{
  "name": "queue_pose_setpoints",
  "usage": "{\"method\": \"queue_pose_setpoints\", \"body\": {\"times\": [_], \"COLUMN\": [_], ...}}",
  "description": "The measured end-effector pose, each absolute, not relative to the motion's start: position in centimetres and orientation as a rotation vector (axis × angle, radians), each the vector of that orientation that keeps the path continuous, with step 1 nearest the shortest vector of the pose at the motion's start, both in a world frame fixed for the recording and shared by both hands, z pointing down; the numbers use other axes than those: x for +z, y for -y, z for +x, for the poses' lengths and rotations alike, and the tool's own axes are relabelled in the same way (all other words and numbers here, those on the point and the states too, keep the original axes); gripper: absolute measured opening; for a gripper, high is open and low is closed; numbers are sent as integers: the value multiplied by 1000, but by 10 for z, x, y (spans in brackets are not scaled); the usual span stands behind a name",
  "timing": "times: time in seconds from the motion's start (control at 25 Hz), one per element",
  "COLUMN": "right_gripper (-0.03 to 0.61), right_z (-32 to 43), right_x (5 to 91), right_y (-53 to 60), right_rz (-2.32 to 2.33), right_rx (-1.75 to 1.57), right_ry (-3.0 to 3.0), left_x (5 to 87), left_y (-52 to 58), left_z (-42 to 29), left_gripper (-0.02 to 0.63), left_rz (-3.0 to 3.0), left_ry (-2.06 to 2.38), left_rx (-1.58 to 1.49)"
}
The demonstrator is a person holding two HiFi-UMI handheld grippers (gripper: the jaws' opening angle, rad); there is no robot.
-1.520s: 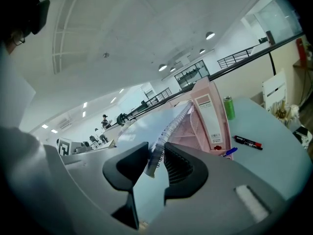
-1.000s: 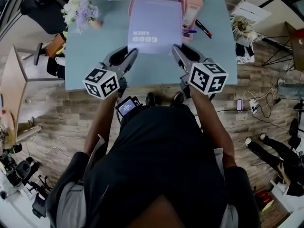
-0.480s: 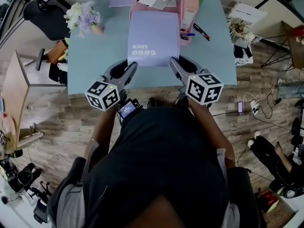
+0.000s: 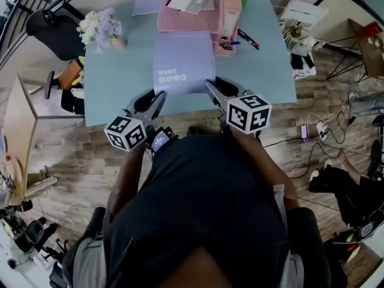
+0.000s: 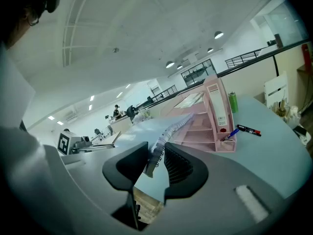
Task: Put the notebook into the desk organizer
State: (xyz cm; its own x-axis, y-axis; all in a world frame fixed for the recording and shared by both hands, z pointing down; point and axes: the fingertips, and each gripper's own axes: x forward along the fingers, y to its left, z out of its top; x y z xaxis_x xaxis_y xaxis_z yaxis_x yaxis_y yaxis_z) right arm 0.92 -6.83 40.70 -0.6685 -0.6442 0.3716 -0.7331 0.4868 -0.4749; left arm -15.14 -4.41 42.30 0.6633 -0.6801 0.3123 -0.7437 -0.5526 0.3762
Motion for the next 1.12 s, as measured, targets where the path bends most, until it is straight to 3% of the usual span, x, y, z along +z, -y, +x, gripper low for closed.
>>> {"method": "queue_pose_setpoints", "body": {"times": [1.12], "right_gripper": [106], "right_z": [15], "right_x": [462], "right_y": [70], "right_rz": [1186], "right_rx": [1051], "right_ry": [2456], "left_x": [476], "left_y": [46], "left_z": [-145], "left_gripper": [167], "left_rz": [2310], "left_ry": [1040], "left_rx": [265]}}
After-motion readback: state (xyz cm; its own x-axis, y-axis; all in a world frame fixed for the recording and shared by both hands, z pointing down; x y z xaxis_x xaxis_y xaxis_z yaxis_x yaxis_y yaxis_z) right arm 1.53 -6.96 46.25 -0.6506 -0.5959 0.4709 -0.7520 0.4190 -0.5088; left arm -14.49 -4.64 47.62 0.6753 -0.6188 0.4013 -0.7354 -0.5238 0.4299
